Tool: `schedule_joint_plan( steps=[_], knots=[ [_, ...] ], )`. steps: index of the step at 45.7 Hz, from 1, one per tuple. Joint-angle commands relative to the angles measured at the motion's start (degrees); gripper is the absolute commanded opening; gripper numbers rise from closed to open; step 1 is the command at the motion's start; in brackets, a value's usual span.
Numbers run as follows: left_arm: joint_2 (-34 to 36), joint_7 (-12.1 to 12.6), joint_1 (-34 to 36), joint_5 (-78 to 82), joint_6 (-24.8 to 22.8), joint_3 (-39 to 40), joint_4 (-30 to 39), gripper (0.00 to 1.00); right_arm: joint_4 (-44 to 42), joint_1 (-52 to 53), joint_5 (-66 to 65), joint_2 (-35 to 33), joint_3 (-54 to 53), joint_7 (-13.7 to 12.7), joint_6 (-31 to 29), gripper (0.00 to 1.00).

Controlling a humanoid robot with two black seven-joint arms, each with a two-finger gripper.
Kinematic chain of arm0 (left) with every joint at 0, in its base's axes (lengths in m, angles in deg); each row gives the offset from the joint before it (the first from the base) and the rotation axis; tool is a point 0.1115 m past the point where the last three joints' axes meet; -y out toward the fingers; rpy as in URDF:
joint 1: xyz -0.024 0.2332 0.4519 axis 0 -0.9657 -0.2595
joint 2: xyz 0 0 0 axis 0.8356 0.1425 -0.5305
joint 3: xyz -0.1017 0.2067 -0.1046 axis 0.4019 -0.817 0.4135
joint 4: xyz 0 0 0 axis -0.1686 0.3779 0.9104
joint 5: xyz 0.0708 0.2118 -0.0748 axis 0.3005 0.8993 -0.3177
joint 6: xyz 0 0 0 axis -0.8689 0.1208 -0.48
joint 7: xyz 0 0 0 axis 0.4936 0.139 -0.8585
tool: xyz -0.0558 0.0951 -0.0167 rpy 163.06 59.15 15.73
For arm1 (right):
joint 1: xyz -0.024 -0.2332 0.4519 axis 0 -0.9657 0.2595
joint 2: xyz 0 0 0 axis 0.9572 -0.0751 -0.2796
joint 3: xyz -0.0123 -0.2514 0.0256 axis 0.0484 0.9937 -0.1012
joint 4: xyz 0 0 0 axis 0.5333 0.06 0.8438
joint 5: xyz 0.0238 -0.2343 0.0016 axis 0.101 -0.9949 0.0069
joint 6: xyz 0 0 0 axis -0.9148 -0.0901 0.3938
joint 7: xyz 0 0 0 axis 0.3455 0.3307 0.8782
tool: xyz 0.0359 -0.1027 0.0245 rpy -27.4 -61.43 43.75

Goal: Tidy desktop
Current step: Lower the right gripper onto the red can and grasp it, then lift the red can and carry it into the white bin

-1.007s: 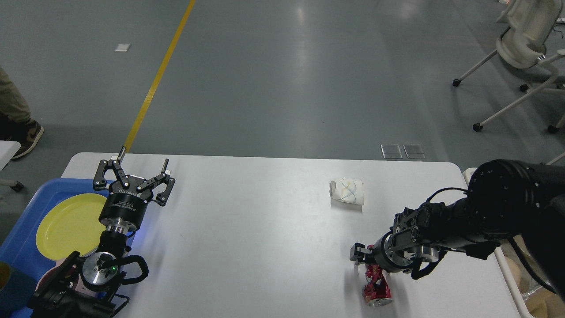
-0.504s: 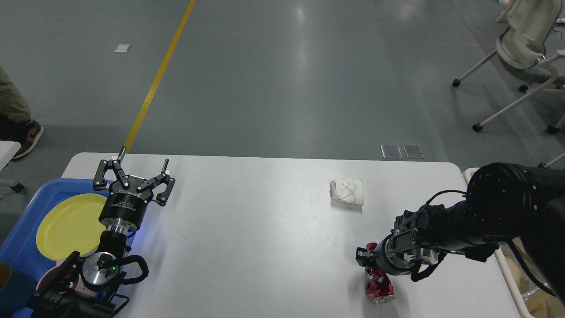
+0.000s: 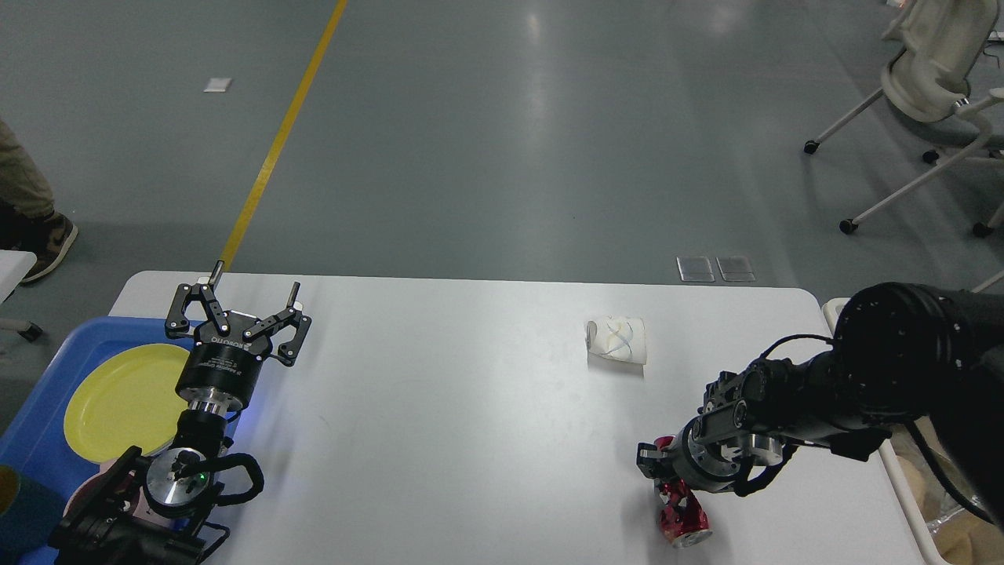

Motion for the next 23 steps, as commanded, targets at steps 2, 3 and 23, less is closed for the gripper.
schedule_joint_plan(
  steps=[2, 3, 23],
  knots=[
    [0.00, 0.00, 0.00, 0.00, 0.00, 0.03, 0.00, 0.96, 0.02, 0.38, 0.01, -0.15, -0.01, 0.07, -0.71, 0.00],
    [0.00, 0.00, 0.00, 0.00, 0.00, -0.06, 0.00, 0.96, 0.02, 0.46, 0.01, -0.15, -0.01, 0.07, -0.71, 0.00],
    [0.00, 0.00, 0.00, 0.00, 0.00, -0.06, 0.00, 0.96, 11.17, 16.36, 0.09, -9.37, 1.05, 0.42, -9.76, 0.00]
  ],
)
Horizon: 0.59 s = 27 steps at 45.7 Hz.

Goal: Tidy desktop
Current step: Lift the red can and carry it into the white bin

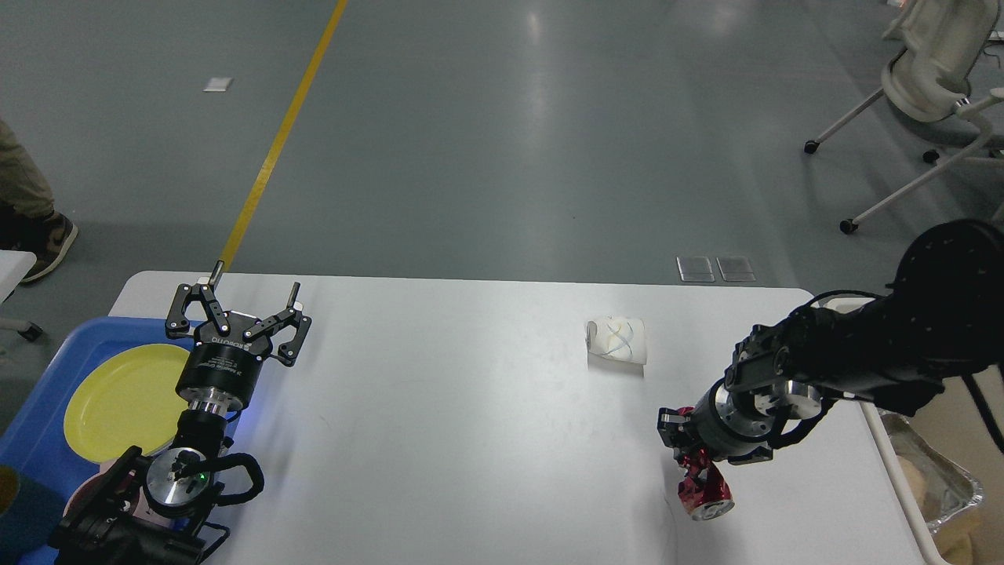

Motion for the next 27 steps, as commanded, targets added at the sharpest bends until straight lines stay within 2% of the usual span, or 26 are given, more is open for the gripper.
schedule_joint_plan(
  steps=[1, 7, 15, 23, 27],
  knots=[
    [0.00, 0.00, 0.00, 0.00, 0.00, 0.05, 0.02, 0.96, 5.70, 7.66, 0.00, -3.40, 1.12, 0.02, -3.11, 0.00],
    [0.00, 0.00, 0.00, 0.00, 0.00, 0.05, 0.02, 0.96, 13.08, 18.55, 0.00, -6.48, 3.05, 0.02, -7.60, 0.00],
    [0.00, 0.00, 0.00, 0.00, 0.00, -0.03, 0.02, 0.96, 22.84, 35.51, 0.35, -7.19, 7.88, 0.10, -11.81, 0.00],
    [0.00, 0.00, 0.00, 0.00, 0.00, 0.05, 0.02, 0.96, 26.80, 48.09, 1.23, -10.97, 8.68, 0.10, -20.77, 0.00],
    [0.00, 0.00, 0.00, 0.00, 0.00, -0.03, 0.02, 0.96, 27.51, 50.03, 1.32, -11.06, 8.59, 0.10, -21.93, 0.00]
  ],
)
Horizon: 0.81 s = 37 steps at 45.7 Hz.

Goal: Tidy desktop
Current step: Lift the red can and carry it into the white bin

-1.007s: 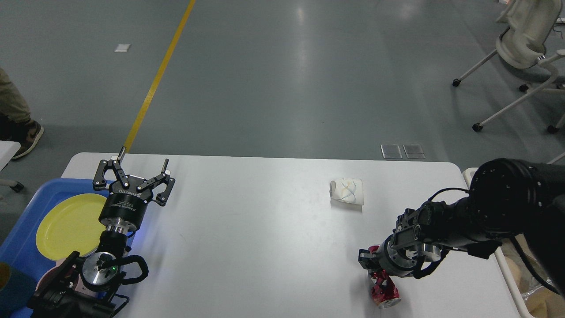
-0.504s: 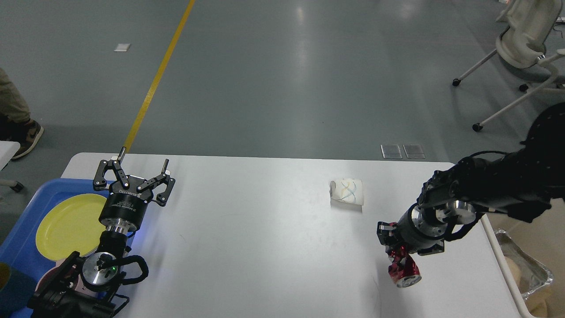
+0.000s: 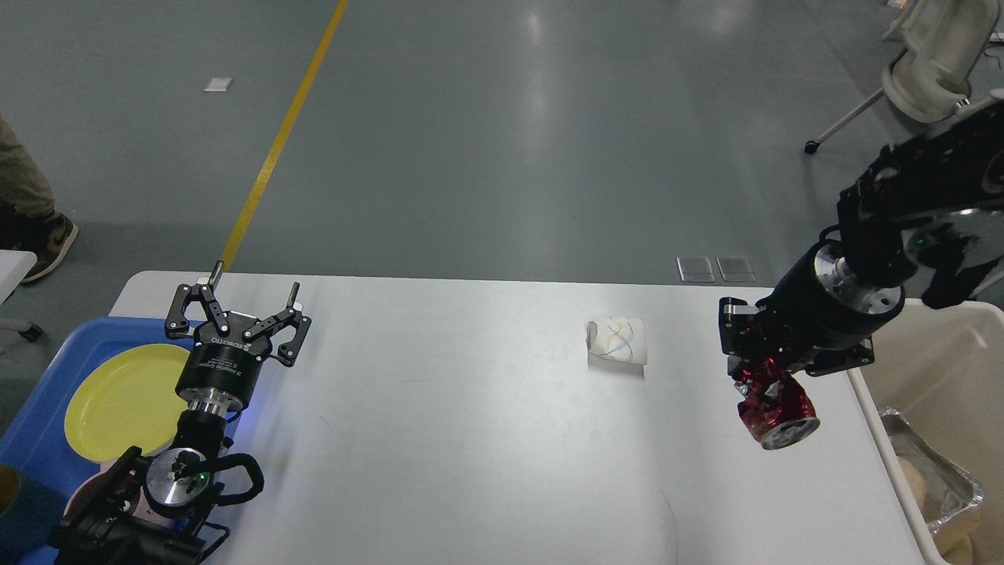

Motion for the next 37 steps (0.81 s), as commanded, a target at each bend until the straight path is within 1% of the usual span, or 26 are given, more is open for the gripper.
schedule_joint_plan(
  steps=[1, 11, 18, 22, 24, 30, 37],
  knots=[
    [0.00, 0.00, 0.00, 0.00, 0.00, 0.04, 0.00, 0.96, 1.12, 3.40, 0.13, -0.48, 0.03, 0.00, -2.29, 0.00],
    [0.00, 0.00, 0.00, 0.00, 0.00, -0.04, 0.00, 0.96, 0.68, 2.96, 0.56, -0.39, 1.87, 0.09, -0.36, 0.00],
    [0.00, 0.00, 0.00, 0.00, 0.00, -0.04, 0.00, 0.96, 0.07, 1.56, 3.99, -0.48, 9.25, 0.09, 5.43, 0.00],
    [0.00, 0.00, -0.09, 0.00, 0.00, -0.04, 0.00, 0.96, -1.78, -1.95, 4.08, -1.97, 13.29, 0.09, 7.55, 0.00],
    [0.00, 0.00, -0.09, 0.00, 0.00, -0.04, 0.00, 0.96, -4.76, -6.08, 4.08, -4.69, 15.06, 0.09, 8.69, 0.00],
    [0.00, 0.00, -0.09, 0.00, 0.00, -0.04, 0.00, 0.96, -14.51, -16.62, 3.29, -11.10, 15.59, 0.00, 9.04, 0.00],
    [0.00, 0.00, 0.00, 0.00, 0.00, -0.04, 0.00, 0.96, -30.41, -32.26, 3.20, -16.12, 13.75, 0.00, 9.48, 0.00]
  ],
)
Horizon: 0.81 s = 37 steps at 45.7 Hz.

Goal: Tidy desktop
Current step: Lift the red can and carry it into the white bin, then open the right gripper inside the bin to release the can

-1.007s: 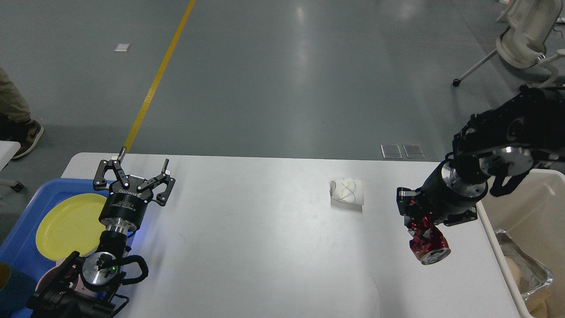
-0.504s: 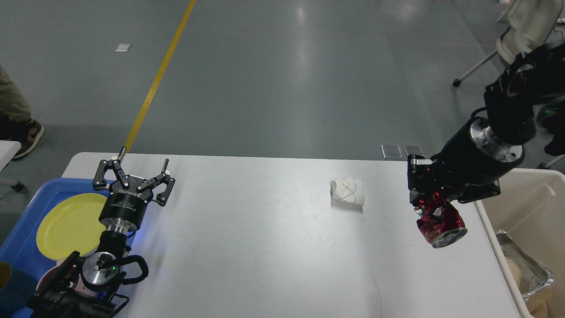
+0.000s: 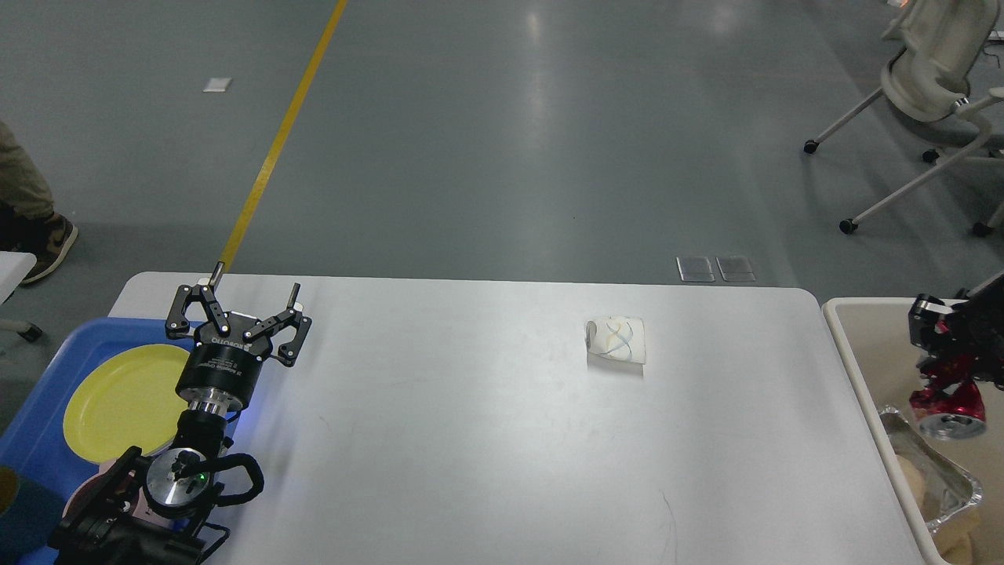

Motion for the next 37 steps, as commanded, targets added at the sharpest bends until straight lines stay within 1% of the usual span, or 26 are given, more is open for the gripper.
schedule_joint_plan(
  steps=[1, 3, 6, 11, 18, 22, 27, 31, 34, 37],
  knots=[
    [-0.01, 0.00, -0.02, 0.00, 0.00, 0.01, -0.02, 0.96, -12.90, -12.92, -0.08, -3.77, -2.24, -0.01, 0.45, 0.00],
    [-0.01, 0.09, 0.06, 0.00, 0.00, 0.01, -0.02, 0.96, -16.77, -17.67, -0.08, -4.74, -4.61, -0.01, 1.50, 0.00],
    [-0.01, 0.00, 0.06, 0.00, 0.00, 0.01, -0.02, 0.96, -21.35, -24.35, -0.08, -6.49, -8.21, -0.01, 4.66, 0.00],
    [-0.01, 0.00, -0.02, 0.00, 0.00, 0.01, -0.02, 0.96, -28.12, -34.02, -0.08, -8.78, -14.28, -0.10, 12.74, 0.00],
    [-0.01, 0.00, -0.02, 0.00, 0.00, 0.01, -0.02, 0.96, -38.13, -50.28, 0.53, -7.91, -21.04, -0.10, 23.90, 0.00],
    [-0.01, 0.00, 0.06, 0.00, 0.00, 0.01, -0.02, 0.96, -45.34, -58.98, 0.80, -5.80, -26.31, -0.01, 27.69, 0.00],
    [-0.01, 0.00, 0.06, 0.00, 0.00, 0.01, -0.02, 0.96, -55.53, -68.74, 0.80, -2.20, -33.61, 0.07, 28.93, 0.00],
    [-0.01, 0.00, -0.02, 0.00, 0.00, 0.01, -0.02, 0.96, -63.10, -73.85, 0.80, 1.40, -37.74, 0.07, 28.84, 0.00],
    [-0.01, 0.00, 0.06, 0.00, 0.00, 0.01, -0.02, 0.96, -66.53, -76.14, 0.80, 2.99, -39.68, 0.07, 28.84, 0.00],
    [-0.01, 0.00, 0.06, 0.00, 0.00, 0.01, -0.02, 0.96, -68.21, -76.67, 0.80, 4.13, -41.18, 0.07, 28.93, 0.00]
  ],
)
